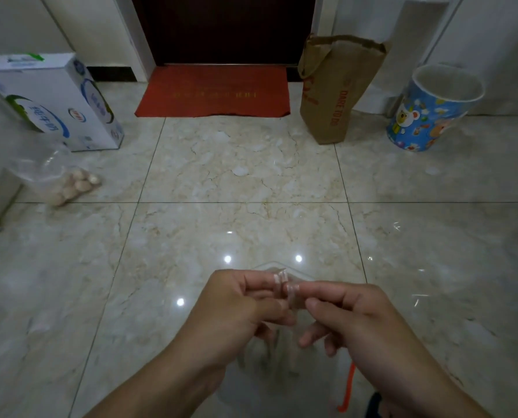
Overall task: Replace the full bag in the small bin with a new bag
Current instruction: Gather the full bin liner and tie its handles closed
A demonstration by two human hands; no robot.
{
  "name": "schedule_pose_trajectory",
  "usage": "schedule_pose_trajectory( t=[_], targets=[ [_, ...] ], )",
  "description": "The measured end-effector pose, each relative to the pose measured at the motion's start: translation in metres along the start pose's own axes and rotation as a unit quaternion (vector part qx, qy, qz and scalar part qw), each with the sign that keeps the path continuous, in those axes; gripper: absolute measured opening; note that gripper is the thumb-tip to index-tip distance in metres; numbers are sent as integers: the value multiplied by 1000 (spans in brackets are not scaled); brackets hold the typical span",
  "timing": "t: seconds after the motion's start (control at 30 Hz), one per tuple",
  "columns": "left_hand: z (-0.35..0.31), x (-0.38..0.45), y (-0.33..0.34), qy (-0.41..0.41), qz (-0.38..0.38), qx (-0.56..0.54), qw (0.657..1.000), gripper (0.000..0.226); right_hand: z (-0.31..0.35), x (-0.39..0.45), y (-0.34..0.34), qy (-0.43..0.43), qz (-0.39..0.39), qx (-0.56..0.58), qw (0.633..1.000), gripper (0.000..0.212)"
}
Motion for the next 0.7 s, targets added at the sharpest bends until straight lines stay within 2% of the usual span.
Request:
schedule_pose_trajectory(
  t=[0.17,0.23,0.3,0.37,0.57,0.7],
  targets=[
    [1,30,1,4,6,-27,1000,31,-3,24,-1,11,1,6,1000,45],
    [-6,39,2,8,20,-29,999,32,0,36,-1,28,54,42,997,38],
    [-11,44,0,9,11,-17,1000,30,3,45,7,60,152,69,984,26],
    [-10,46,-7,0,-18,-14,1000,29,1,50,13,91,206,52,973,28],
    [-13,28,-11,-57,-62,39,996,16,7,43,14,168,108,33,979,26],
    [-50,-3,-9,-86,-71,47,993,16,47,10,18,202,97,26,974,25]
  ],
)
Point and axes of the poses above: each hand's wrist, its own x-axis towards the middle knuckle, its own y-axis out of the palm, z = x × y, the point moved 7 cm from there along x, towards the middle knuckle, and after that the axes turned 13 degrees about -x, right-handed, at the moved point
